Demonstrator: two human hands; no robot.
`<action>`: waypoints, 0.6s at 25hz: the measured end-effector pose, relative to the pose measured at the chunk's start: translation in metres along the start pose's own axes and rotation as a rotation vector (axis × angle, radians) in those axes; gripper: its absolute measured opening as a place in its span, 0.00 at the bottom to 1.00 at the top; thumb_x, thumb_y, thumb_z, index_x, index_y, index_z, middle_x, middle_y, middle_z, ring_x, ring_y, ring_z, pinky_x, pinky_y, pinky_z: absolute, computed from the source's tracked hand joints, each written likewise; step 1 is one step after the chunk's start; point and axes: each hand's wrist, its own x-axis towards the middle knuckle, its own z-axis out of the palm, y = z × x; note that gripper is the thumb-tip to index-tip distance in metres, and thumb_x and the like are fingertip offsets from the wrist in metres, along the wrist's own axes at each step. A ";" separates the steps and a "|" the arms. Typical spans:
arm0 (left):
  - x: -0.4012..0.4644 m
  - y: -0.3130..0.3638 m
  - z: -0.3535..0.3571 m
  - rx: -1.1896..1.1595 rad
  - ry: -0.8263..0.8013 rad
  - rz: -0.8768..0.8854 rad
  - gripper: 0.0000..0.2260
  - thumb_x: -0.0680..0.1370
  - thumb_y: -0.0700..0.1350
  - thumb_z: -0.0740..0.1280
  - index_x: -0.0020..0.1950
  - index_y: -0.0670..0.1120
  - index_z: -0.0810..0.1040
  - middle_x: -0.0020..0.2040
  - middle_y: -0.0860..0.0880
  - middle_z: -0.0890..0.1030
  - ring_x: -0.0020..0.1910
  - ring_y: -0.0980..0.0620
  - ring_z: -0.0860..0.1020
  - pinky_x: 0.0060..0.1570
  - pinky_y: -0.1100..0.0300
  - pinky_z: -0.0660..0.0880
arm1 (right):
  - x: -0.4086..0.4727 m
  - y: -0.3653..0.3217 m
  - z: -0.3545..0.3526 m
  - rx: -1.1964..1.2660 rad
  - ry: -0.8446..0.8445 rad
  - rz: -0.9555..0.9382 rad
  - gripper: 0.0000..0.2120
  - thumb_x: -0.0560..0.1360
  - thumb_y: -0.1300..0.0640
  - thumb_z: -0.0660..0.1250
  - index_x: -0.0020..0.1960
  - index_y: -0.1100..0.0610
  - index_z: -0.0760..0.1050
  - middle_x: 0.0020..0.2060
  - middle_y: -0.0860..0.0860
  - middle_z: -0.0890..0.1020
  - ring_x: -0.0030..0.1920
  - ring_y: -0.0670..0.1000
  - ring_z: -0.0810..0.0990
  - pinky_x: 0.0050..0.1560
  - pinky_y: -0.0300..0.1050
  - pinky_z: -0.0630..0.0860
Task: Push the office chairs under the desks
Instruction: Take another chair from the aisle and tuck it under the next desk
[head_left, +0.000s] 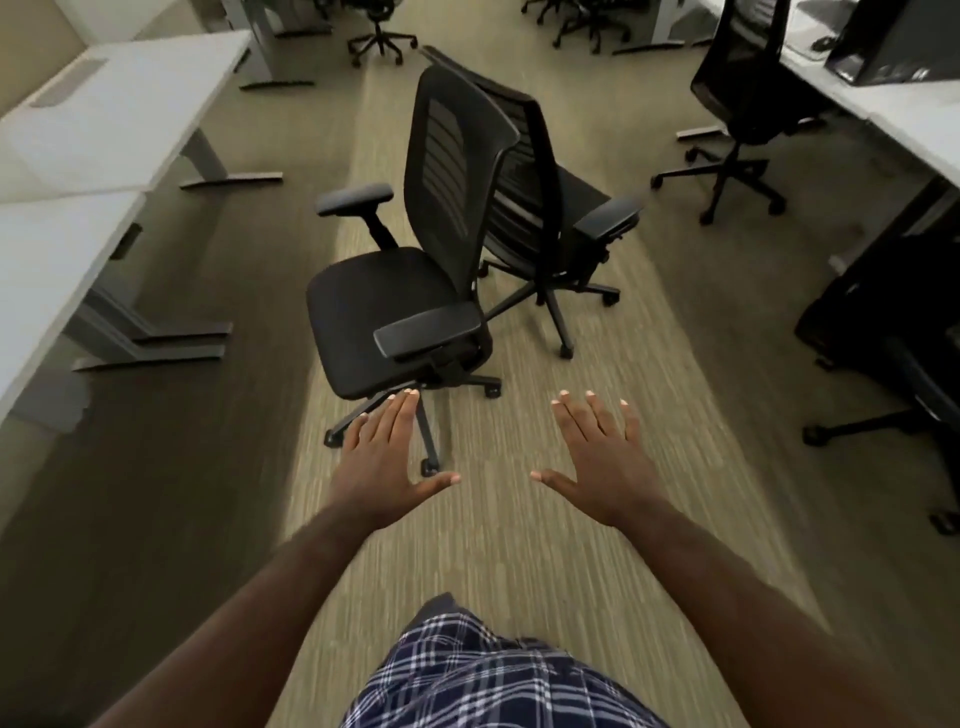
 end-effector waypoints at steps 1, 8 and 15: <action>0.021 0.006 -0.002 0.000 0.014 0.003 0.51 0.69 0.80 0.54 0.80 0.47 0.46 0.81 0.48 0.55 0.79 0.50 0.51 0.75 0.47 0.48 | 0.014 0.014 -0.007 -0.005 0.016 -0.007 0.46 0.73 0.26 0.45 0.80 0.55 0.43 0.80 0.53 0.49 0.79 0.58 0.45 0.76 0.66 0.42; 0.178 0.024 -0.012 -0.094 0.096 -0.028 0.51 0.69 0.78 0.55 0.80 0.47 0.46 0.81 0.47 0.53 0.79 0.50 0.50 0.76 0.46 0.48 | 0.146 0.100 -0.045 -0.030 0.087 -0.032 0.45 0.74 0.27 0.50 0.80 0.54 0.45 0.80 0.52 0.51 0.79 0.56 0.46 0.76 0.65 0.43; 0.325 0.011 -0.018 -0.140 0.126 -0.088 0.50 0.69 0.78 0.55 0.80 0.50 0.44 0.81 0.50 0.51 0.79 0.54 0.47 0.74 0.52 0.41 | 0.296 0.163 -0.085 -0.018 0.130 -0.078 0.45 0.73 0.26 0.49 0.80 0.53 0.46 0.80 0.52 0.52 0.79 0.55 0.46 0.76 0.63 0.41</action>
